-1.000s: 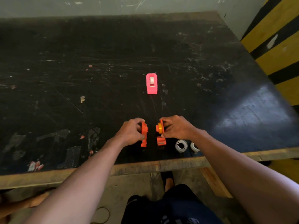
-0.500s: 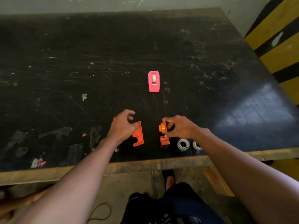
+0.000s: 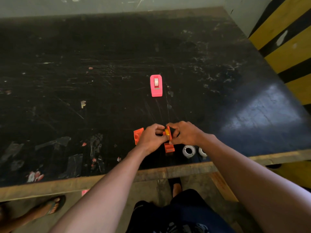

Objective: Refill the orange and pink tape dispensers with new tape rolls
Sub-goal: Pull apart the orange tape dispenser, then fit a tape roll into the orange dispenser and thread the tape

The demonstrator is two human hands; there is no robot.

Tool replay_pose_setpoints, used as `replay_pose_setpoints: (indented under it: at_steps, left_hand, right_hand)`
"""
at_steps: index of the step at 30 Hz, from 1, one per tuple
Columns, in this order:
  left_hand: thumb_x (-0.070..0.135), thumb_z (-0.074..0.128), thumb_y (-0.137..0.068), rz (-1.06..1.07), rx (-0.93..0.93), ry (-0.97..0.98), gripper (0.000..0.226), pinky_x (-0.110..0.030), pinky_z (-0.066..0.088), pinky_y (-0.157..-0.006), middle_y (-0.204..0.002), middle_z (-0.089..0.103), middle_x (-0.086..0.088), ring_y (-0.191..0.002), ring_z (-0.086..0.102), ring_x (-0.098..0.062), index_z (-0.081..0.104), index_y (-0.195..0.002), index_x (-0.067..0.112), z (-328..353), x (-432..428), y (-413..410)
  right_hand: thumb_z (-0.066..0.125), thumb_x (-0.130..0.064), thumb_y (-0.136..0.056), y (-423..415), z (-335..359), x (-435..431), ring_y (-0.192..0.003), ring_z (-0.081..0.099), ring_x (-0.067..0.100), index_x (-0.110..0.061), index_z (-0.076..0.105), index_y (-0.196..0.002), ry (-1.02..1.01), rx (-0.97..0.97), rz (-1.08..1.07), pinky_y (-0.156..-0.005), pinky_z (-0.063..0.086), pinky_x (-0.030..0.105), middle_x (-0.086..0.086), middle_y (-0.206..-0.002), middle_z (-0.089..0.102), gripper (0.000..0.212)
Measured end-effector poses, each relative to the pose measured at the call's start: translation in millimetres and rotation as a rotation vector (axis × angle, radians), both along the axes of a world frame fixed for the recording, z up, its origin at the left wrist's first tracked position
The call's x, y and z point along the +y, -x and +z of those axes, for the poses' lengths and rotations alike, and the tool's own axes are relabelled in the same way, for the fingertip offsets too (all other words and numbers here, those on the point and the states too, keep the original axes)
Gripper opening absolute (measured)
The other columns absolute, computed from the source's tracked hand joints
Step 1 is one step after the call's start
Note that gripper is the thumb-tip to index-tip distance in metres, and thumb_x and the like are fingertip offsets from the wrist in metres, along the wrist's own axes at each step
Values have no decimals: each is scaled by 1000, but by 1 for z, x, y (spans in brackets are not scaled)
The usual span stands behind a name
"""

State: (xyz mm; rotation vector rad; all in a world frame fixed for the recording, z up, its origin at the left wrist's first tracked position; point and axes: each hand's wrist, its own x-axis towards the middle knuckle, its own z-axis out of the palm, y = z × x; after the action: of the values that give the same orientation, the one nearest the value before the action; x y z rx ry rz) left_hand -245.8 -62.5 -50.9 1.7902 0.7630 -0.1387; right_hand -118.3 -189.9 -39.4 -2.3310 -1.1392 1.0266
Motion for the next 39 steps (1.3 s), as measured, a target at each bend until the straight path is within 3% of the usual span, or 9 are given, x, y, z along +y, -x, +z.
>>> replay_pose_setpoints:
  at_steps: [8,11,13,16,21,27,31,34,39]
  left_hand:
    - [14,79,-83,17,6,-85,35,-35,59,-88,-101,74,1,-103,73,-23,69,-116,20,2,3,3]
    - [18,77,-83,87,-16,-144,26,-18,48,-72,-97,72,5,-89,69,-9,69,-107,26,6,8,11]
    - [18,77,-82,114,-29,-161,26,-19,50,-71,-95,72,6,-85,68,-9,67,-104,29,9,15,17]
    - [15,77,-83,86,-35,-178,33,-28,57,-81,-105,71,2,-94,70,-13,66,-112,28,16,23,24]
    - [16,77,-88,56,-84,-219,36,-13,45,-72,-112,70,2,-95,65,-7,67,-123,20,24,25,36]
    - [14,77,-88,41,-140,-243,37,-13,47,-69,-111,70,2,-90,65,-4,67,-124,17,32,20,56]
    - [16,78,-88,33,-154,-273,38,-14,49,-69,-118,68,-2,-96,68,-10,67,-124,19,32,17,64]
    - [18,78,-88,6,-165,-287,38,-22,57,-81,-121,67,-3,-104,68,-14,66,-124,21,33,10,62]
    - [18,79,-86,-61,-190,-323,39,-39,63,-94,-120,66,-4,-103,70,-15,68,-124,20,39,-9,51]
  right_hand:
    - [78,-34,-76,-3,-5,0,-97,70,12,-31,46,-144,40,-31,-21,-98,50,41,-6,-90,78,75]
    - [78,-35,-77,0,-3,0,-103,69,12,-29,40,-148,65,-35,-41,-100,50,40,-7,-94,78,81]
    - [78,-34,-78,1,-3,1,-105,68,11,-28,39,-149,75,-36,-46,-102,49,40,-8,-94,78,82]
    - [77,-33,-79,4,-1,3,-104,68,10,-27,36,-151,84,-28,-72,-103,47,40,-12,-87,77,82]
    - [73,-29,-85,15,2,2,-97,69,17,-18,52,-138,133,-57,-117,-96,52,40,1,-96,74,58]
    - [67,-28,-90,26,17,-8,-123,60,20,-6,51,-141,153,-151,-141,-107,43,33,4,-127,68,58]
    - [60,-9,-85,26,20,-33,-120,61,22,-21,54,-139,165,-214,-174,-103,47,32,2,-126,68,56]
    - [58,-1,-82,30,21,-52,-124,57,24,-29,52,-140,237,-264,-88,-101,48,38,3,-136,60,65]
    - [66,-14,-82,36,20,-72,-127,50,28,-46,45,-139,257,-336,39,-101,47,51,0,-141,48,69]
